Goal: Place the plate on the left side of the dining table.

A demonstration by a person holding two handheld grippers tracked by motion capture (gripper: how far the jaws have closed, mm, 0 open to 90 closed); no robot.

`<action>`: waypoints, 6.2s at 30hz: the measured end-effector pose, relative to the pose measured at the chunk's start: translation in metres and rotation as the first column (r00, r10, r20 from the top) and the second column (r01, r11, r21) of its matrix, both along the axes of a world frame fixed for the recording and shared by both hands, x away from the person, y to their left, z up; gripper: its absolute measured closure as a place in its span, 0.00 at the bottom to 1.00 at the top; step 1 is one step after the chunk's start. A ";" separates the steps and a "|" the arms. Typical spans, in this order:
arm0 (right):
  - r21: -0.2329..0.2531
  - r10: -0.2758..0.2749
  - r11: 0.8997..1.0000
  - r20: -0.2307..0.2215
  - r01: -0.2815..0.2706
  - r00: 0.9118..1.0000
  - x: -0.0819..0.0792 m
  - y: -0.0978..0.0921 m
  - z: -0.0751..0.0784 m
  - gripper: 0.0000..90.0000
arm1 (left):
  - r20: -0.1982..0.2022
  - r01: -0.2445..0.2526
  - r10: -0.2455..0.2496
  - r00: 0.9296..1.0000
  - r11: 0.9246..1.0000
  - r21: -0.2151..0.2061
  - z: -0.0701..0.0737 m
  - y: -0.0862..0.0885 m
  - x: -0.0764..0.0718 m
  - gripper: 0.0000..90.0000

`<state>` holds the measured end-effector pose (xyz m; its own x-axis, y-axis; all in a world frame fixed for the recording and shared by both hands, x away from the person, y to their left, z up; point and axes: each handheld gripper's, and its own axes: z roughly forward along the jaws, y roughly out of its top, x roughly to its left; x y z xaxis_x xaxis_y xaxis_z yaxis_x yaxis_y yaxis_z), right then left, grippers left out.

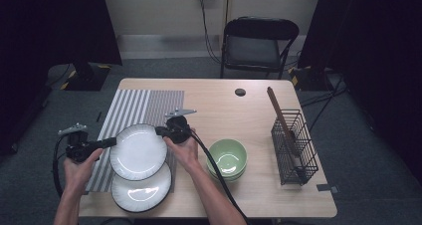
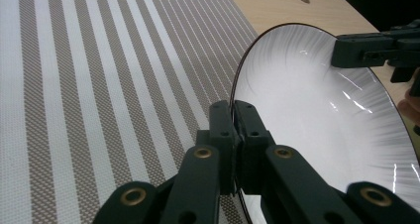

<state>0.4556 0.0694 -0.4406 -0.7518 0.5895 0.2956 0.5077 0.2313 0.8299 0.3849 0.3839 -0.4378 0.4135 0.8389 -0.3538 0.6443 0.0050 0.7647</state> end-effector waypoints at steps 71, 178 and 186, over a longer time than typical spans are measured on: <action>-0.063 -0.186 0.981 -0.080 0.181 0.979 0.088 0.032 -0.017 0.93 | -0.061 -0.123 0.123 0.990 0.992 0.007 -0.006 0.000 0.105 1.00; -0.093 -0.222 0.972 -0.061 0.216 0.973 0.043 0.005 -0.040 0.97 | -0.118 -0.231 0.217 0.969 0.965 -0.123 -0.048 0.019 0.049 0.97; -0.142 -0.244 0.962 -0.056 0.234 0.968 0.045 0.001 -0.042 1.00 | -0.119 -0.231 0.217 0.969 0.966 -0.117 -0.049 0.015 0.060 0.96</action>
<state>0.5011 0.0703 -0.4827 -0.5638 0.7869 0.2509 0.6192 0.2017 0.7589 0.4447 0.3990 -0.4866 0.1753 0.8503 -0.4962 0.6916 0.2523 0.6768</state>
